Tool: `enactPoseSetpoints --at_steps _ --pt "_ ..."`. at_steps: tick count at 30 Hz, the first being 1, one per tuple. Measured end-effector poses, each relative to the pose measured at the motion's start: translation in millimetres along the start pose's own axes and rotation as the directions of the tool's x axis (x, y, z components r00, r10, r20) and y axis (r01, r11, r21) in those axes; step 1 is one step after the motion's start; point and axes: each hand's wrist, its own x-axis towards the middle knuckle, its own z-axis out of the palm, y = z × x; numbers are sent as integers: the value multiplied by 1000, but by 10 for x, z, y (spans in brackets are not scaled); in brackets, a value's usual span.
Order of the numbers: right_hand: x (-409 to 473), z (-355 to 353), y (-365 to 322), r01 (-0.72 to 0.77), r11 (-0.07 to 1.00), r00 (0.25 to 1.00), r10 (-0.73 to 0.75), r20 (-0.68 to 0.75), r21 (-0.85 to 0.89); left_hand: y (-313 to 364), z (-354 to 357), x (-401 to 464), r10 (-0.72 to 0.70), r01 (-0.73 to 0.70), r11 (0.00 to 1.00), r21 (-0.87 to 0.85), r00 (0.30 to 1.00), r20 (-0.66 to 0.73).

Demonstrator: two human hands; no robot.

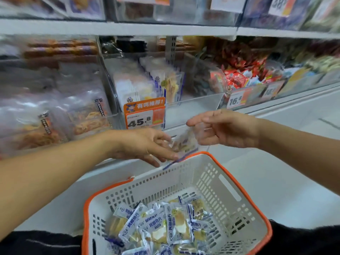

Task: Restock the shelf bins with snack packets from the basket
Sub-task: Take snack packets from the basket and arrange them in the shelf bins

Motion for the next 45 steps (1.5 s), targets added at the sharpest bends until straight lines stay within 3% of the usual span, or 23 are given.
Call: enactPoseSetpoints --at_steps 2,3,5,8,10,15,16,19,22,25,30,33,35,37,38,39,41,43,45 --pt "-11 56 -75 50 982 997 -60 54 181 85 64 -88 50 -50 999 -4 992 116" --pt "13 81 -107 75 982 996 -81 29 174 129 108 -117 80 -77 997 -27 987 137" --pt "85 93 -164 117 991 982 -124 -139 -63 214 182 -107 112 -100 988 -119 989 93" --pt "156 38 -354 61 865 922 -241 -305 -499 318 179 -63 86 -80 953 -292 996 8" --pt "129 -5 -528 34 806 917 -260 -302 -591 348 146 -35 94 -99 923 -371 995 -30" --pt "114 -106 -605 -20 810 990 -67 -127 -586 452 198 56 153 -253 727 -639 966 -209" --pt "133 -122 -597 -13 801 992 -66 -111 -598 474 215 75 148 -274 727 -630 958 -246" --pt "112 -213 -770 43 759 979 -163 -125 -650 534 262 102 131 -327 810 -486 910 -394" --pt "-76 -378 -1133 64 670 969 -220 -115 -739 595 195 96 164 -464 745 -479 824 -542" --pt "-266 -518 -1351 74 648 966 -235 -106 -758 639 127 83 202 -541 701 -464 775 -599" --pt "-5 -464 -1150 210 852 942 -307 -134 -480 679 214 138 242 -550 746 -376 750 -616" --pt "169 -419 -1076 293 831 893 -414 -174 -474 739 204 127 213 -526 790 -316 718 -662" --pt "182 -466 -1190 330 755 779 -557 -288 -567 719 132 77 264 -497 861 -108 618 -740" --pt "172 -553 -1316 252 604 666 -675 -318 -756 677 8 -15 409 -471 857 208 377 -831" --pt "196 -573 -1341 190 528 644 -703 -301 -828 659 -75 -64 503 -429 822 374 241 -830" --pt "256 -595 -1336 131 468 646 -709 -283 -874 640 -159 -101 585 -359 783 508 148 -798" --pt "447 -567 -1269 39 408 726 -638 -255 -912 582 -301 -144 661 -177 747 641 94 -744" --pt "690 -497 -1167 -18 343 808 -548 -216 -939 480 -418 -139 642 -58 766 640 127 -756" --pt "917 -450 -1070 -38 285 829 -526 -189 -958 392 -483 -104 604 -6 791 611 162 -780"
